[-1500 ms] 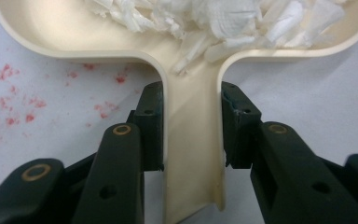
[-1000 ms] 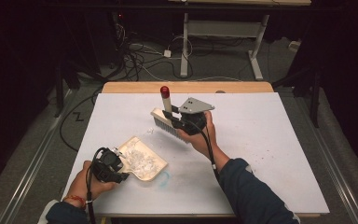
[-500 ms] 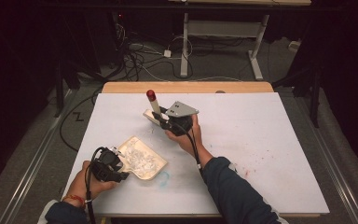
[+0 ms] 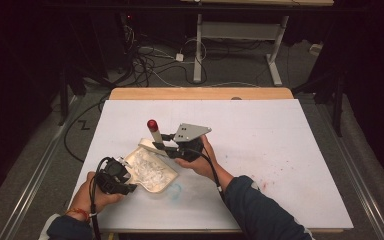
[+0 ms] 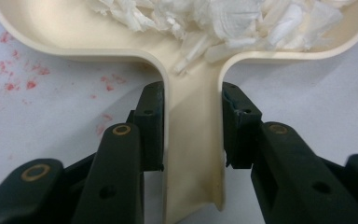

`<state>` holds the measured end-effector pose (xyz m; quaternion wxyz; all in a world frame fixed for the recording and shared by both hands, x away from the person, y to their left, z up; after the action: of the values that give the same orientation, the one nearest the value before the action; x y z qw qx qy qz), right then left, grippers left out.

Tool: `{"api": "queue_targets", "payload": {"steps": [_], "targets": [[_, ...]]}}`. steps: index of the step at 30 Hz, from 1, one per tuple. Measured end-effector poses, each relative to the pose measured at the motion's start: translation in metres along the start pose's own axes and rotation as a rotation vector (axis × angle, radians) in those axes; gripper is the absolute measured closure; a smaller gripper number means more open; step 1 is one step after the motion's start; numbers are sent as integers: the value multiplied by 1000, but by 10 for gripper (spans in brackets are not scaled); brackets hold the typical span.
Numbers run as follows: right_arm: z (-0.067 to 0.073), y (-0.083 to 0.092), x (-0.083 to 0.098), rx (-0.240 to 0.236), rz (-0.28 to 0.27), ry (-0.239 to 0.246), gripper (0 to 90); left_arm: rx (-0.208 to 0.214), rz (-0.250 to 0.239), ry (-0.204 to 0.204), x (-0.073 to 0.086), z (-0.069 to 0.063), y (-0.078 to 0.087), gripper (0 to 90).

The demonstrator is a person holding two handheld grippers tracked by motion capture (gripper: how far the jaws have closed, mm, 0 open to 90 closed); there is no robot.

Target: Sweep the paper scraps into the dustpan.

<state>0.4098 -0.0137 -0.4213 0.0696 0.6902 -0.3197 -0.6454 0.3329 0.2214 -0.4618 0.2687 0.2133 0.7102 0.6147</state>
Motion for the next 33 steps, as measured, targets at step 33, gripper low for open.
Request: {"api": "queue_targets", "payload": {"steps": [33], "targets": [[8,39,7,279,79,-11,712,-53,40,-48,-1,-4,0,630]]}}
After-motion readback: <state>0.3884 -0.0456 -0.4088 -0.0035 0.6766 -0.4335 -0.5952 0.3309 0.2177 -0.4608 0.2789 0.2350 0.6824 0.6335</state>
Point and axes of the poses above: each handheld gripper's, and its own axes: y roughly backward along the jaws, x roughly out of its underside, z roughly to its left, the point moved 1 cm from there along -y, roughly forward along the jaws, and after that the axes turned 13 degrees about z, right-handed, at the moved point
